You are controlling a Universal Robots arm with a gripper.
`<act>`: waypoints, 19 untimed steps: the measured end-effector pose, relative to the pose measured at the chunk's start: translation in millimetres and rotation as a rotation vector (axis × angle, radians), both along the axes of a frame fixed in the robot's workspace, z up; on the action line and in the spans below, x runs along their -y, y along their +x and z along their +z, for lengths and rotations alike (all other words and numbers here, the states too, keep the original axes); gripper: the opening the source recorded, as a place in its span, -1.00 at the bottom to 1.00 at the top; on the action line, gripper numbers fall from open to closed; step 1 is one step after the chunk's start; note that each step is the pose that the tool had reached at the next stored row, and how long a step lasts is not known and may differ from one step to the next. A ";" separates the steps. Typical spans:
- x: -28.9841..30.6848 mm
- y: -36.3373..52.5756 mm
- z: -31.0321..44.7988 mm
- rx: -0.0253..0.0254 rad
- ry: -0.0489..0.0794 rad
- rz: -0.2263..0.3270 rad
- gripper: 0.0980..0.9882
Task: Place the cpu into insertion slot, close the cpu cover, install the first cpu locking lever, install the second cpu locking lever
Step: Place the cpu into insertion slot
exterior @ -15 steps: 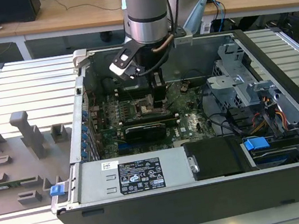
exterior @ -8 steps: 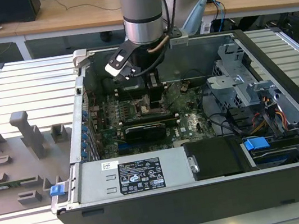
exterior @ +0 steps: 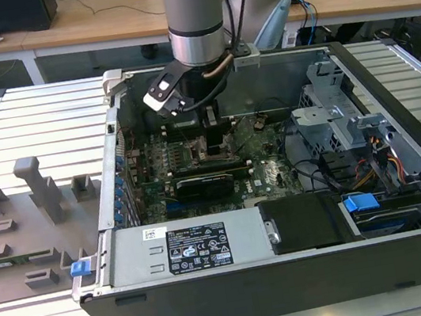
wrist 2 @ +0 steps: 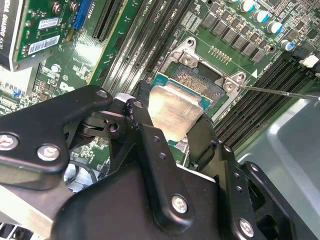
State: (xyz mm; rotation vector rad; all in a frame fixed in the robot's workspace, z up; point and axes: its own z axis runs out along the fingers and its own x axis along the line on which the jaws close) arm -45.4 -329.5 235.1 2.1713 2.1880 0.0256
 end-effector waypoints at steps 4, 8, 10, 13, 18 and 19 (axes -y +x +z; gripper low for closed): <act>-0.1 -1.3 -6.1 0.0000 0.000 0.000 0.00; -0.1 -2.3 -11.1 0.0000 0.000 0.000 0.00; -0.1 -2.4 -13.1 0.0000 0.000 0.000 0.00; -0.2 -2.4 -17.2 0.0000 0.000 0.000 0.00; -0.3 -2.4 -20.5 0.0000 0.000 -0.001 0.00; -1.0 -2.5 -20.8 0.0000 0.000 -0.001 0.00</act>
